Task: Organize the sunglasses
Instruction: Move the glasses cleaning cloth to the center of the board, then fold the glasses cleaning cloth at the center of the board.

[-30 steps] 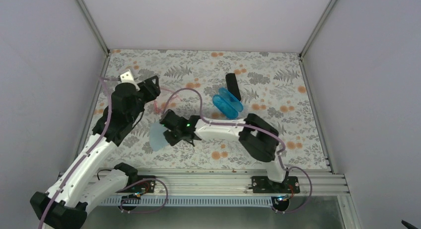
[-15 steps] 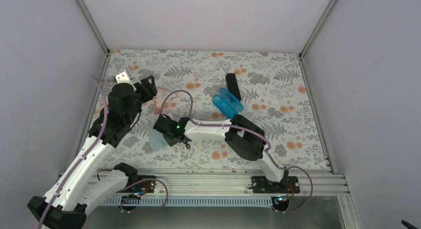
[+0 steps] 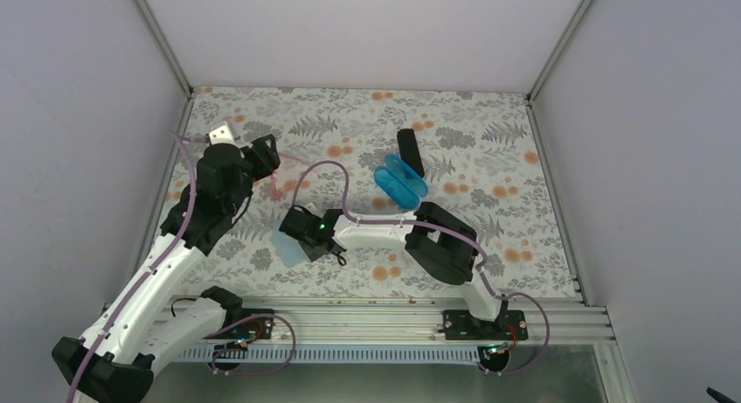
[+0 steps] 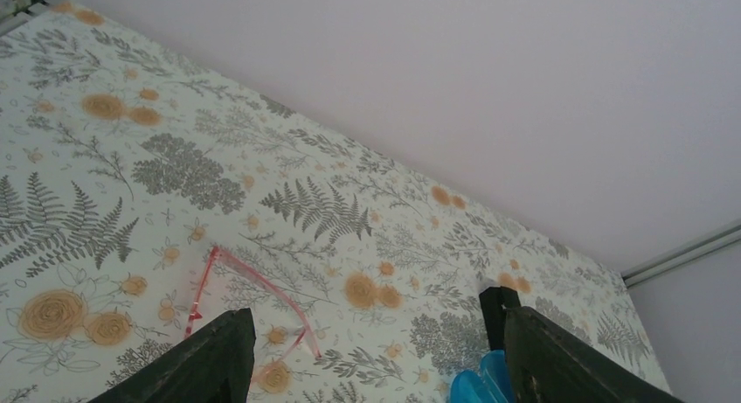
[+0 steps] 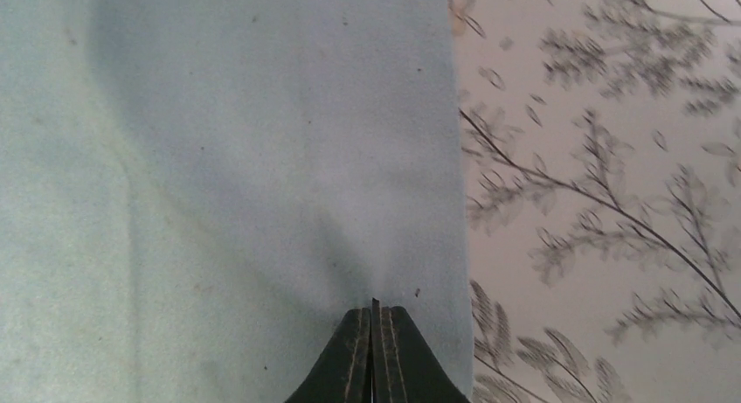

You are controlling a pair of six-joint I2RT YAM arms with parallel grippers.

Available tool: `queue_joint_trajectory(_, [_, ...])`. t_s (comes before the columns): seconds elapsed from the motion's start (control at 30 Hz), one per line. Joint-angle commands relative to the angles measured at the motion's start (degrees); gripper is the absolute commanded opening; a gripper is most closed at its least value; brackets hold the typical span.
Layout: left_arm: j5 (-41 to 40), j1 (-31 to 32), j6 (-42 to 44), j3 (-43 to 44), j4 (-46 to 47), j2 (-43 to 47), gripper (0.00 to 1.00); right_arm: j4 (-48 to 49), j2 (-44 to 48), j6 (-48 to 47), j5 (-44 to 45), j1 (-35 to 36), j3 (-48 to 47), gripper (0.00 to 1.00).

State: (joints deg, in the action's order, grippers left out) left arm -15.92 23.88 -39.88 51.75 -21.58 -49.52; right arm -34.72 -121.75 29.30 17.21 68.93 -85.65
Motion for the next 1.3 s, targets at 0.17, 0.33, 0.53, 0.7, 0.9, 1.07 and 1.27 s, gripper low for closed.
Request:
queue_joint_trajectory(0.17, [6.3, -0.1, 1.1, -0.8, 1.8, -3.4, 0.71, -5.6, 11.7, 8.1, 4.0, -2.9, 15.3, 0.04])
queue_joint_trajectory(0.33, [12.4, -0.1, 1.2, -3.3, 4.3, -6.9, 0.71, -7.6, 17.6, 14.4, 3.7, -3.4, 26.0, 0.04])
queue_joint_trajectory(0.53, [21.0, -0.1, 2.1, -6.6, 7.4, -11.2, 0.71, -5.1, 25.6, 15.7, 0.4, -4.9, 30.3, 0.22])
queue_joint_trajectory(0.7, [27.7, 0.2, 2.3, -9.4, 8.9, -16.1, 0.67, 0.6, 29.2, 11.9, -0.8, -9.9, 27.2, 0.41])
queue_joint_trajectory(0.9, [31.1, 1.6, 1.5, -13.7, 9.3, -20.3, 0.56, 6.7, 23.8, 5.4, -3.0, -17.4, 25.5, 0.38])
queue_joint_trajectory(1.07, [32.6, 2.7, 0.5, -16.5, 11.0, -21.9, 0.54, 10.0, 20.6, -1.5, -6.3, -19.1, 24.5, 0.35])
queue_joint_trajectory(1.27, [33.3, 3.1, -0.5, -17.7, 12.9, -23.6, 0.52, 10.6, 17.9, -3.9, -7.8, -19.5, 23.8, 0.29])
